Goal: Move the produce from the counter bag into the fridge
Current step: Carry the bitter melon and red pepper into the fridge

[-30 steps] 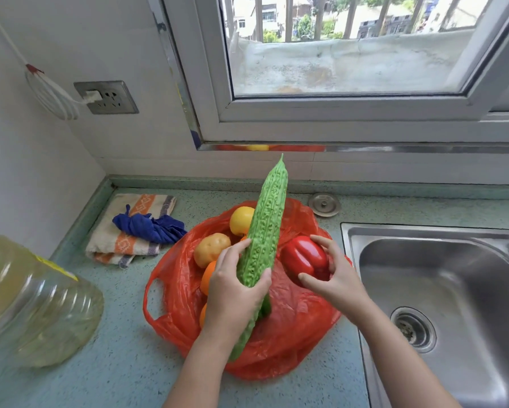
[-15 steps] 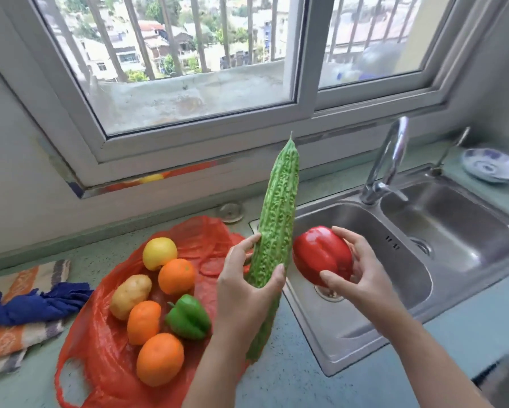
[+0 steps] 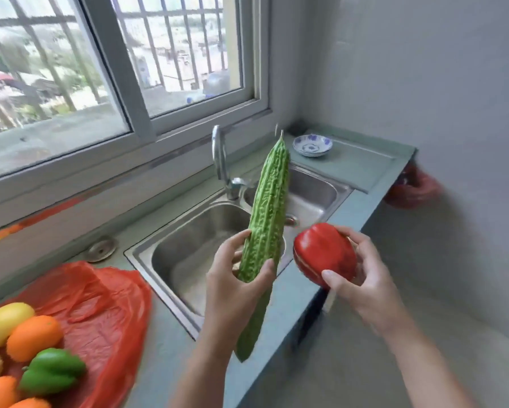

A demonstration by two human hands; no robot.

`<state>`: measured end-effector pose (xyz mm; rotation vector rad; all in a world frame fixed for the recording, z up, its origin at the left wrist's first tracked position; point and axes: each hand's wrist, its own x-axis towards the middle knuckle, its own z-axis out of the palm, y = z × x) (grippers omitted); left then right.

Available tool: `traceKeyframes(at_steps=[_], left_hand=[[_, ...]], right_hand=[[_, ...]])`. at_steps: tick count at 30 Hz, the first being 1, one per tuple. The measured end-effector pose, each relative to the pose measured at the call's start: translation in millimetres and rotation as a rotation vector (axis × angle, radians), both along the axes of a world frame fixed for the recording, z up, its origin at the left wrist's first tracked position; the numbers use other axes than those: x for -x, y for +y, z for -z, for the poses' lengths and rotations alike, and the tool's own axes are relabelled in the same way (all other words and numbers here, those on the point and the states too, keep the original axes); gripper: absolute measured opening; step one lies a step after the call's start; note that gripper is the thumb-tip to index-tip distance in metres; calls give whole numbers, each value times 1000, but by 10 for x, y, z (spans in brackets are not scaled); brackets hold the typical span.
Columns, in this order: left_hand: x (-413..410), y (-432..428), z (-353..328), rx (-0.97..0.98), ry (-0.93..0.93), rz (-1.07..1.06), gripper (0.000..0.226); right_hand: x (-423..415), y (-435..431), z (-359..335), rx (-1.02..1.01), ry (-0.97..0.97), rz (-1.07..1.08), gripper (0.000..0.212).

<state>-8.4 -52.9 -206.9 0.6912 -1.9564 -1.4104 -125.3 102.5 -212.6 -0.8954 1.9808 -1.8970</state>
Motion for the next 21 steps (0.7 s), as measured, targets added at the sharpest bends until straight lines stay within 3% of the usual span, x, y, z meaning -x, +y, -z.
traceKeyframes(at_steps=[14,21], left_hand=[[1150,3239,-60,-2,13,614,45],[1378,4662,-78,11,-2,909,43]], right_hand=[[113,3672,85,24,39,684,66],[-215,5025,54,69,10,973,66]])
